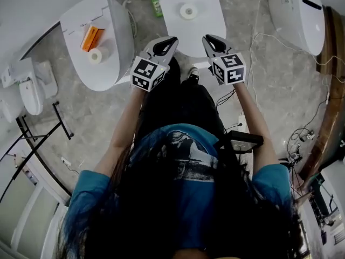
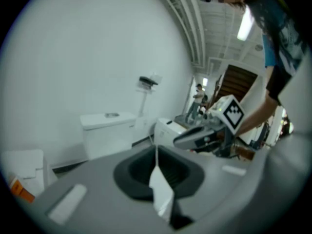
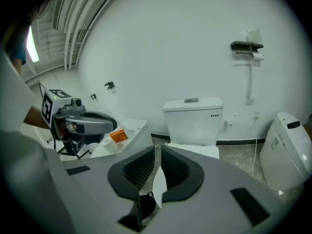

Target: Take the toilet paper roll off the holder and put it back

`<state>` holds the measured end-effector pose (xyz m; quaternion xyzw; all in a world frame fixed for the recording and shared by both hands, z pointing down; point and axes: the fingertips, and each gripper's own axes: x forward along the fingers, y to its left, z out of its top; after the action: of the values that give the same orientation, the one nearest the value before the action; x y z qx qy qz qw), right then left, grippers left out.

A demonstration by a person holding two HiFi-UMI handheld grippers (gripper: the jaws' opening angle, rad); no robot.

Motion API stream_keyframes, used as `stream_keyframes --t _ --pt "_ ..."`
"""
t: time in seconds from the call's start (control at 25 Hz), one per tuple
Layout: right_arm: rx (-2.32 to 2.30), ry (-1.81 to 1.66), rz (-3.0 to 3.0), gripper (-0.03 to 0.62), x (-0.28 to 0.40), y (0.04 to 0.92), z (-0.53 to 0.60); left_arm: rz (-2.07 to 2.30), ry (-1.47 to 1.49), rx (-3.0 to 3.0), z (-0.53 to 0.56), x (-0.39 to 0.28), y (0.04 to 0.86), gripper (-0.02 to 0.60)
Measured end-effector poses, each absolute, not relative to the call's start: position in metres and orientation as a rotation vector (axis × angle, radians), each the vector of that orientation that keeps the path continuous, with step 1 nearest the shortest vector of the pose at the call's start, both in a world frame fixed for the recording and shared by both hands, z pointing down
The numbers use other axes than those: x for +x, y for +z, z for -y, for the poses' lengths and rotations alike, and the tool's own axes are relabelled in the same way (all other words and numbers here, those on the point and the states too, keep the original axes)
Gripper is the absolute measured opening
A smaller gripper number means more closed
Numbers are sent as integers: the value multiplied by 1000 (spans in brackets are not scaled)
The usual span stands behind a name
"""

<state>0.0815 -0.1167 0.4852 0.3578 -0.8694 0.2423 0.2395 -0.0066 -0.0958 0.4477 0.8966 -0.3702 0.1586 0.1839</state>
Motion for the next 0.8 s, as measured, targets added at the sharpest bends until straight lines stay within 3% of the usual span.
stream_keyframes --t 0.12,0.2,0.56,0.8 --pt "896 647 2353 28 62 514 138 998 464 2527 122 -20 466 2" --pt "812 655 2331 139 52 537 149 975 476 2522 138 -26 479 2" --pt "769 577 2192 318 31 656 226 900 496 2474 201 -33 561 2" --pt "853 527 2100 402 25 725 254 859 470 2429 221 -24 609 2"
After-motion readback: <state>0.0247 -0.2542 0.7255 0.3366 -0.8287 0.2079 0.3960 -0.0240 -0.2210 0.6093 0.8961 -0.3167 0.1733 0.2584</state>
